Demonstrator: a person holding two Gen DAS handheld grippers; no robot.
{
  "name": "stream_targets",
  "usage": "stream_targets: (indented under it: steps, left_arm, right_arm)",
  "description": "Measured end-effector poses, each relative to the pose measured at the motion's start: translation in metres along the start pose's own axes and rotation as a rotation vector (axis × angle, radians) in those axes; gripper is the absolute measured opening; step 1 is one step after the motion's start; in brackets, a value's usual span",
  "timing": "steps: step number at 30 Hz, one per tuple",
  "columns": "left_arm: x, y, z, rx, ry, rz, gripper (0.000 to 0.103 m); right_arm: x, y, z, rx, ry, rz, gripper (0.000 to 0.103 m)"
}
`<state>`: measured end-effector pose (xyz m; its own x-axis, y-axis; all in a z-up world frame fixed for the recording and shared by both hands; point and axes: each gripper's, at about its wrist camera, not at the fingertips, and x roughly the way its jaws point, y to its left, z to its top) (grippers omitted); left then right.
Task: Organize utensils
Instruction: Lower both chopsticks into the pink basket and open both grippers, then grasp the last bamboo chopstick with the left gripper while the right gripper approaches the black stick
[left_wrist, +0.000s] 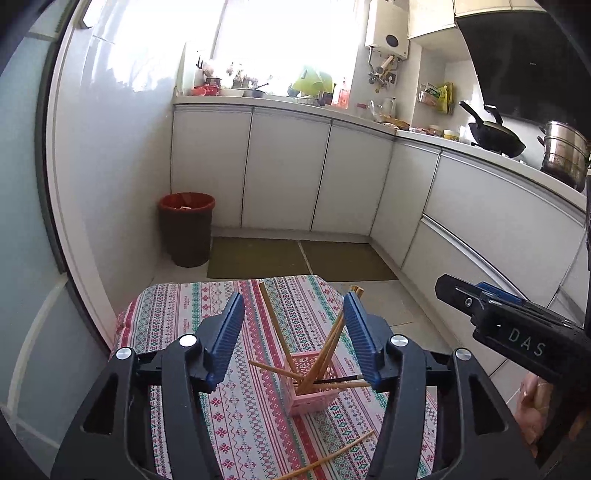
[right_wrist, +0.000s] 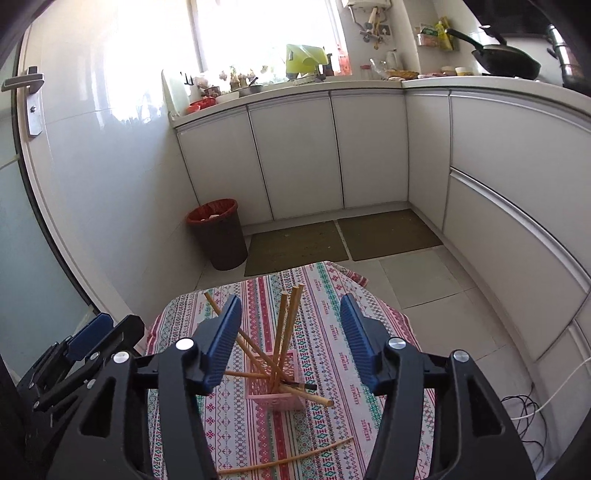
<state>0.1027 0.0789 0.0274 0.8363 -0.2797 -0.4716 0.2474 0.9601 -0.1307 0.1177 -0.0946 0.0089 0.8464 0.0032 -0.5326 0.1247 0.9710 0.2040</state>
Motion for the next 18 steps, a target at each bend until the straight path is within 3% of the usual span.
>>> stream_targets:
  steps: [2, 4, 8, 18]
  left_arm:
    - [-0.003, -0.002, -0.004, 0.004, 0.003, 0.004, 0.061]
    - [-0.006, -0.001, -0.009, 0.001, 0.006, 0.006, 0.067]
    - [-0.008, -0.001, -0.016, 0.008, 0.022, 0.016, 0.070]
    - [-0.015, -0.005, -0.027, 0.036, 0.044, 0.030, 0.096]
  right_arm:
    - [-0.006, -0.010, -0.006, 0.038, -0.002, -0.014, 0.080]
    - [-0.008, -0.017, -0.010, 0.049, 0.009, -0.036, 0.082]
    - [-0.011, -0.022, -0.022, 0.034, 0.034, -0.091, 0.086]
    - [-0.026, -0.025, -0.053, -0.008, 0.032, -0.179, 0.094]
